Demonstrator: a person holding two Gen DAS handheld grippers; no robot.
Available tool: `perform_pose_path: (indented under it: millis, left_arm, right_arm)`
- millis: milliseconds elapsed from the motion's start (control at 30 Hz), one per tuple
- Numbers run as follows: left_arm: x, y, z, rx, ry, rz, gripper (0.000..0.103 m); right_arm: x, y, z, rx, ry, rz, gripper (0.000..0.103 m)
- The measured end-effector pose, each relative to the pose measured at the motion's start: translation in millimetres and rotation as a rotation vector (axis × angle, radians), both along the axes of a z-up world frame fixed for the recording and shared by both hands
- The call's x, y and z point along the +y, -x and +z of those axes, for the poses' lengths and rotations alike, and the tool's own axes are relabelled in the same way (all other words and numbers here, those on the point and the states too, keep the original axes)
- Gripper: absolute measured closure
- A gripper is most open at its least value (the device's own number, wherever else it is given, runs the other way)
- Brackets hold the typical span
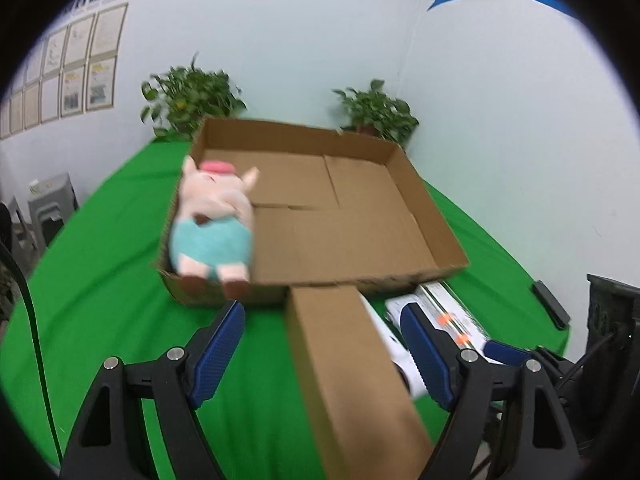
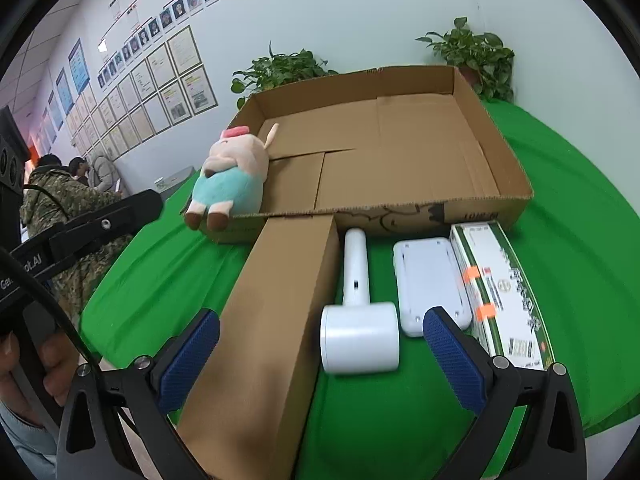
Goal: Organize objects
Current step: 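Grasp the long brown cardboard box end with the left gripper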
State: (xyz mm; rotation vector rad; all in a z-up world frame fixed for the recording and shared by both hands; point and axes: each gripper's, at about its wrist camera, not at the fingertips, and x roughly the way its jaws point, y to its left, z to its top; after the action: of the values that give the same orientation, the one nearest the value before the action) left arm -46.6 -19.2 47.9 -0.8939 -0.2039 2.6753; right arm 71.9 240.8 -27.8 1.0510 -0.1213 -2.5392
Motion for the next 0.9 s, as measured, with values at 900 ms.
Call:
perform_pose_path:
  millis: [900]
  left_arm:
    - [9,27,-67,-0.256,-0.172,-0.111,0.023]
  right_arm:
    - [-17,36,-43,-0.06,0.087,0.249,0.0]
